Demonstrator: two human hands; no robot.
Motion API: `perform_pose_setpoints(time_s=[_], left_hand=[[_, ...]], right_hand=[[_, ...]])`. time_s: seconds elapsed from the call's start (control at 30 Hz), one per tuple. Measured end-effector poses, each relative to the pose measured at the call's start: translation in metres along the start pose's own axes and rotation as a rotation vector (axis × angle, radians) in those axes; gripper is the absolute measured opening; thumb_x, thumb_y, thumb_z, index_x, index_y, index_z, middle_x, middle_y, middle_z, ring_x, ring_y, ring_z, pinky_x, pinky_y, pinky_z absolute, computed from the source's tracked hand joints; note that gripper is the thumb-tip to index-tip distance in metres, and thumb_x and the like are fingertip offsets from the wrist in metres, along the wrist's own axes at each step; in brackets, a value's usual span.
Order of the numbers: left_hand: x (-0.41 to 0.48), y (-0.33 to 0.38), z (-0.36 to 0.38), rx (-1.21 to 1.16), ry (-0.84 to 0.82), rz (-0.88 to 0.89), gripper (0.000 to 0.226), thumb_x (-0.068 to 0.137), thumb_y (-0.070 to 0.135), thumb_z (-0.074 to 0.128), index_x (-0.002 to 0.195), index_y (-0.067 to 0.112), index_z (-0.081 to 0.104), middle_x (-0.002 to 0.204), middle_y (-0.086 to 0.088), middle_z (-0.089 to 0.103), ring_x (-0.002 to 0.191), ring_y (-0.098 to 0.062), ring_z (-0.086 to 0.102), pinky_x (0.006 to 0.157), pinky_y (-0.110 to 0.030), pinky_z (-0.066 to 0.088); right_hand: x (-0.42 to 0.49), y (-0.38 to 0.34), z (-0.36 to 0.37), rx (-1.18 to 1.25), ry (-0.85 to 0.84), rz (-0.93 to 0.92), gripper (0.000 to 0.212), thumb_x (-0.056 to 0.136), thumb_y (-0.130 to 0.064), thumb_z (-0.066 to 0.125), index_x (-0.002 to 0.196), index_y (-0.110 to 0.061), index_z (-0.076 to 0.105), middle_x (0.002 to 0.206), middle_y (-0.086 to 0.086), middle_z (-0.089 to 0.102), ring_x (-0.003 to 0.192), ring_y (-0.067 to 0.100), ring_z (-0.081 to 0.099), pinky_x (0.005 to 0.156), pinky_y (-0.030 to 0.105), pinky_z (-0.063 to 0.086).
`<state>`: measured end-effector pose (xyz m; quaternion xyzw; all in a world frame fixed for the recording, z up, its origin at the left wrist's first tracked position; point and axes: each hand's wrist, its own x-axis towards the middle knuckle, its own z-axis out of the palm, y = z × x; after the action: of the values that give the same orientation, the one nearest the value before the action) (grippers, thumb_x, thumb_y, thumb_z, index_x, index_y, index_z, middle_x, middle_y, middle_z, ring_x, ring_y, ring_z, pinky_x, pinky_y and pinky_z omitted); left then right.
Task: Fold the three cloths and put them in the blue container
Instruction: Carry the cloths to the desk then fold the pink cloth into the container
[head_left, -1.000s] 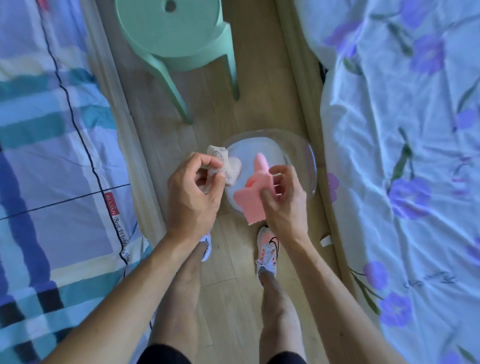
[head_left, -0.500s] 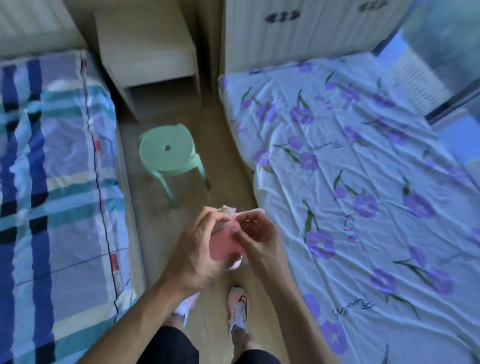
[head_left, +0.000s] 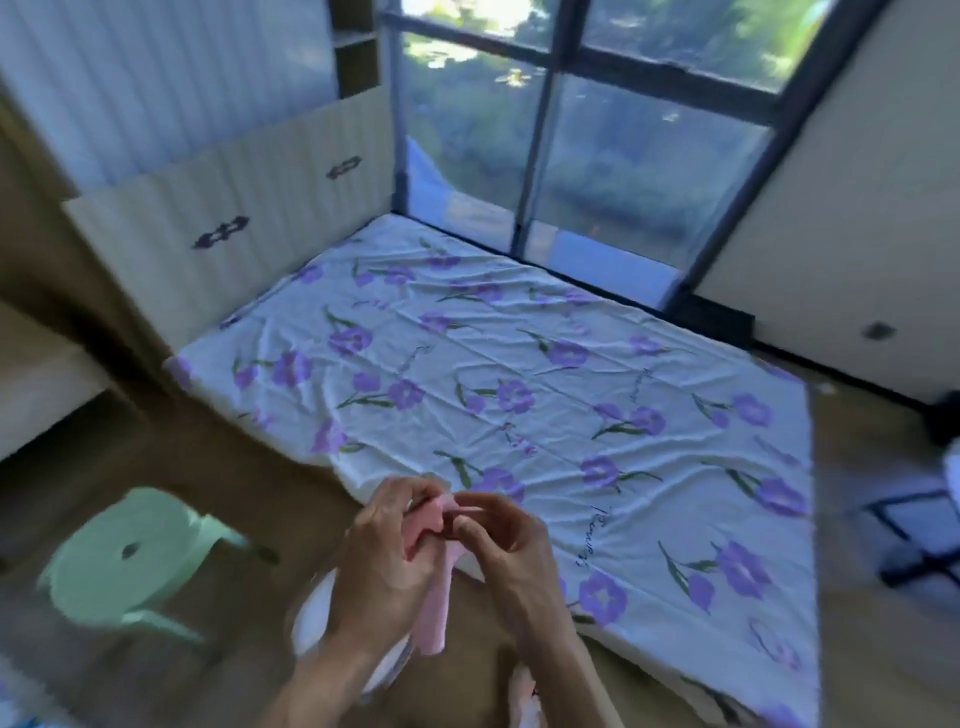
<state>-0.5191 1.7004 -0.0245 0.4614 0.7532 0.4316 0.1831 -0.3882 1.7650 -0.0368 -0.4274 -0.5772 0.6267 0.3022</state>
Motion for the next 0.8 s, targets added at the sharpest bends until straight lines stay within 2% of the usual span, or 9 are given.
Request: perform_pose_setpoints(time_s=[0.07, 0.13, 0.2, 0.3, 0.4, 0.57, 0.63, 0.73, 0.8], left_hand=[[-0.003, 0.022, 0.009, 0.015, -0.059, 0.074, 0.044, 0.075, 0.006, 0.076, 0.090, 0.044, 0.059, 0.087, 0.017, 0.068, 0.081, 0.009, 0.064, 0.070, -0.004, 0.044], [-0.008, 0.038, 0.020, -0.007, -0.103, 0.122, 0.041, 0.077, 0.009, 0.078, 0.096, 0.040, 0.060, 0.088, 0.013, 0.070, 0.078, 0.001, 0.068, 0.069, -0.016, 0.053], [-0.016, 0.060, 0.038, -0.039, -0.139, 0.176, 0.041, 0.079, 0.008, 0.077, 0.108, 0.031, 0.060, 0.095, 0.011, 0.070, 0.079, -0.010, 0.072, 0.071, -0.033, 0.058], [-0.029, 0.089, 0.064, -0.088, -0.177, 0.236, 0.047, 0.082, 0.009, 0.075, 0.120, 0.029, 0.056, 0.099, 0.011, 0.071, 0.082, -0.013, 0.073, 0.073, -0.040, 0.060], [-0.054, 0.125, 0.099, -0.148, -0.243, 0.285, 0.037, 0.088, 0.020, 0.072, 0.119, 0.030, 0.055, 0.097, 0.010, 0.071, 0.084, -0.010, 0.072, 0.071, -0.038, 0.060], [-0.108, 0.182, 0.166, -0.172, -0.367, 0.339, 0.042, 0.081, 0.014, 0.074, 0.117, 0.028, 0.058, 0.096, 0.012, 0.070, 0.088, -0.009, 0.071, 0.072, -0.034, 0.060], [-0.131, 0.206, 0.196, -0.182, -0.403, 0.340, 0.041, 0.081, 0.013, 0.074, 0.115, 0.030, 0.057, 0.095, 0.011, 0.070, 0.087, -0.009, 0.071, 0.070, -0.032, 0.059], [-0.165, 0.241, 0.242, -0.197, -0.455, 0.346, 0.039, 0.083, 0.012, 0.073, 0.115, 0.029, 0.058, 0.093, 0.012, 0.071, 0.085, -0.005, 0.071, 0.068, -0.030, 0.058], [-0.191, 0.266, 0.276, -0.214, -0.515, 0.333, 0.041, 0.082, 0.009, 0.073, 0.115, 0.030, 0.058, 0.092, 0.012, 0.071, 0.084, -0.005, 0.072, 0.068, -0.031, 0.058]], right_hand=[[-0.018, -0.004, -0.024, 0.009, 0.118, -0.019, 0.019, 0.091, -0.005, 0.066, 0.105, -0.015, 0.073, 0.095, 0.003, 0.080, 0.096, 0.017, 0.076, 0.084, 0.029, 0.058], [-0.033, -0.006, -0.046, 0.012, 0.221, -0.038, 0.021, 0.090, -0.011, 0.069, 0.109, -0.020, 0.071, 0.097, 0.001, 0.080, 0.098, 0.016, 0.075, 0.089, 0.034, 0.058], [-0.056, -0.008, -0.077, 0.018, 0.348, -0.076, 0.025, 0.089, -0.009, 0.070, 0.112, -0.020, 0.069, 0.099, 0.001, 0.080, 0.098, 0.013, 0.075, 0.089, 0.030, 0.058], [-0.086, -0.011, -0.119, 0.049, 0.509, -0.118, 0.033, 0.088, -0.004, 0.070, 0.118, -0.017, 0.066, 0.107, 0.001, 0.076, 0.098, 0.010, 0.074, 0.085, 0.025, 0.057], [-0.123, -0.005, -0.164, 0.037, 0.634, -0.128, 0.040, 0.087, -0.015, 0.071, 0.124, -0.025, 0.063, 0.115, -0.004, 0.072, 0.104, 0.009, 0.071, 0.091, 0.029, 0.058], [-0.191, 0.015, -0.246, 0.013, 0.790, -0.106, 0.051, 0.081, -0.032, 0.068, 0.131, -0.029, 0.057, 0.123, -0.010, 0.066, 0.108, 0.005, 0.068, 0.096, 0.033, 0.057], [-0.221, 0.022, -0.283, 0.029, 0.853, -0.094, 0.051, 0.082, -0.030, 0.070, 0.132, -0.027, 0.058, 0.125, -0.010, 0.066, 0.109, 0.003, 0.067, 0.098, 0.034, 0.056], [-0.268, 0.031, -0.340, 0.059, 0.933, -0.094, 0.043, 0.089, -0.016, 0.071, 0.129, -0.025, 0.059, 0.121, -0.016, 0.065, 0.107, -0.001, 0.067, 0.098, 0.033, 0.055], [-0.303, 0.038, -0.378, 0.075, 1.005, -0.087, 0.044, 0.086, -0.018, 0.072, 0.127, -0.027, 0.059, 0.119, -0.018, 0.065, 0.107, 0.000, 0.067, 0.098, 0.033, 0.055]])
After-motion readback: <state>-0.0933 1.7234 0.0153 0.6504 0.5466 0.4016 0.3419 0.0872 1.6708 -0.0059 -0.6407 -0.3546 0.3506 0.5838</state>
